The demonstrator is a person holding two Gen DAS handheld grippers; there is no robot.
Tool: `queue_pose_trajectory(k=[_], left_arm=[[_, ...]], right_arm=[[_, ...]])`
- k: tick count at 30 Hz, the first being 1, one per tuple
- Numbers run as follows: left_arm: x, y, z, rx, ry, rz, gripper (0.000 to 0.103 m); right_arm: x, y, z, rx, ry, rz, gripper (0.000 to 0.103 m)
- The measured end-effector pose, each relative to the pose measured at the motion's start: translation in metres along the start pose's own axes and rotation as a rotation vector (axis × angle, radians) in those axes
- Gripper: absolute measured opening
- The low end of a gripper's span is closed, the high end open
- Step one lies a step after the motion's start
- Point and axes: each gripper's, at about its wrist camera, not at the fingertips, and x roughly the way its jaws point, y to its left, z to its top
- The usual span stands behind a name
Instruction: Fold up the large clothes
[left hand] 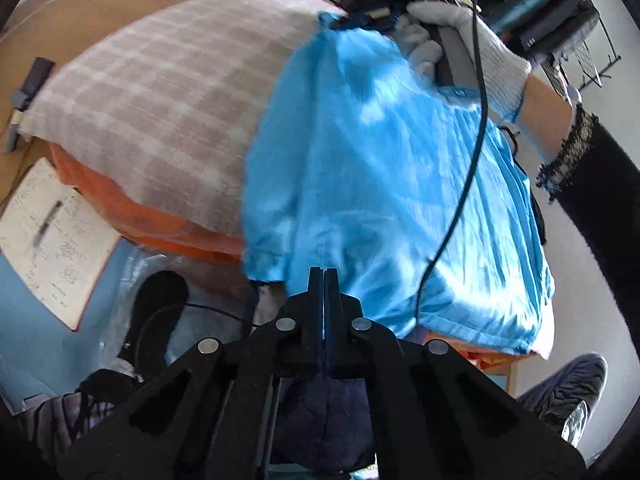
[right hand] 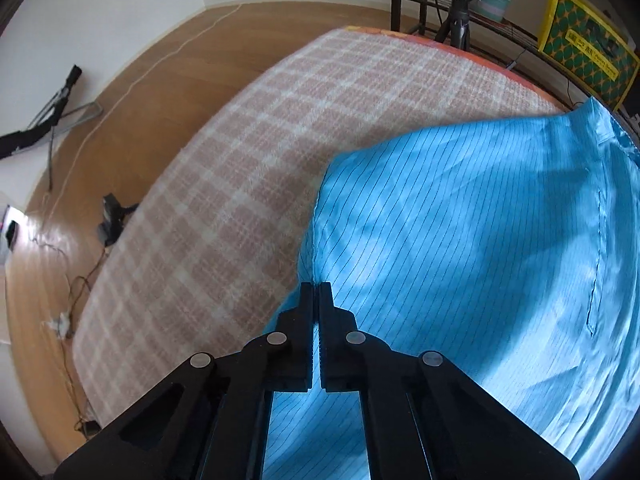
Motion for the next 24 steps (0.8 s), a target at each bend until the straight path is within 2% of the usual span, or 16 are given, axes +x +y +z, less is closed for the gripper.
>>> queue_pose_trajectory(k=[3, 4, 6, 7, 8, 10, 12, 13, 14, 16, 17, 19, 22, 24], left_arm=[[-0.009, 0.001, 0.003, -0.011, -0.054, 0.023, 0.000], [-0.007, 0.002, 0.004, -0.013, -0.048, 0.011, 0.000], [0.002, 0.001, 0.004, -0.018, -0.006, 0.000, 0.014], [0.008, 0.000, 0.004, -0.011, 0.015, 0.004, 0.029], [0.012, -0.001, 0.003, -0.005, 0.027, 0.013, 0.036], [0.021, -0.003, 0.000, 0.013, 0.064, 0.047, 0.038], [0.029, 0.000, -0.002, 0.003, 0.099, 0.090, 0.044], [0.032, 0.002, -0.003, -0.009, 0.107, 0.089, 0.045], [0.035, 0.007, -0.004, -0.039, 0.118, 0.059, 0.045], [0.040, 0.016, -0.007, -0.125, 0.127, -0.055, 0.043], [0.042, 0.018, -0.007, -0.154, 0.127, -0.106, 0.028], [0.044, 0.013, -0.009, -0.137, 0.124, -0.126, 0.001], [0.035, 0.010, -0.011, -0.128, 0.106, -0.134, 0.000], [0.021, 0.013, -0.012, -0.121, 0.085, -0.103, 0.000]], right_arm=[[0.001, -0.001, 0.009, 0.026, -0.010, 0.027, 0.001], [0.001, 0.001, 0.010, 0.024, -0.012, 0.026, 0.001], [0.004, 0.003, 0.009, 0.019, -0.010, 0.019, 0.001], [0.005, 0.005, 0.008, 0.018, -0.005, 0.019, 0.001], [0.007, 0.005, 0.008, 0.016, -0.005, 0.016, 0.001], [0.008, 0.003, 0.008, 0.015, -0.005, 0.013, 0.001], [0.008, 0.000, 0.012, 0.023, -0.018, 0.009, 0.001], [0.007, -0.002, 0.013, 0.034, -0.026, 0.010, 0.001], [0.008, -0.005, 0.014, 0.049, -0.026, 0.019, 0.001], [0.010, -0.007, 0.015, 0.065, -0.020, 0.035, 0.001], [0.010, -0.006, 0.014, 0.060, -0.020, 0.035, 0.001], [0.011, -0.004, 0.014, 0.047, -0.023, 0.037, 0.001], [0.012, -0.005, 0.013, 0.051, -0.019, 0.043, 0.001], [0.011, -0.005, 0.014, 0.054, -0.022, 0.047, 0.001]])
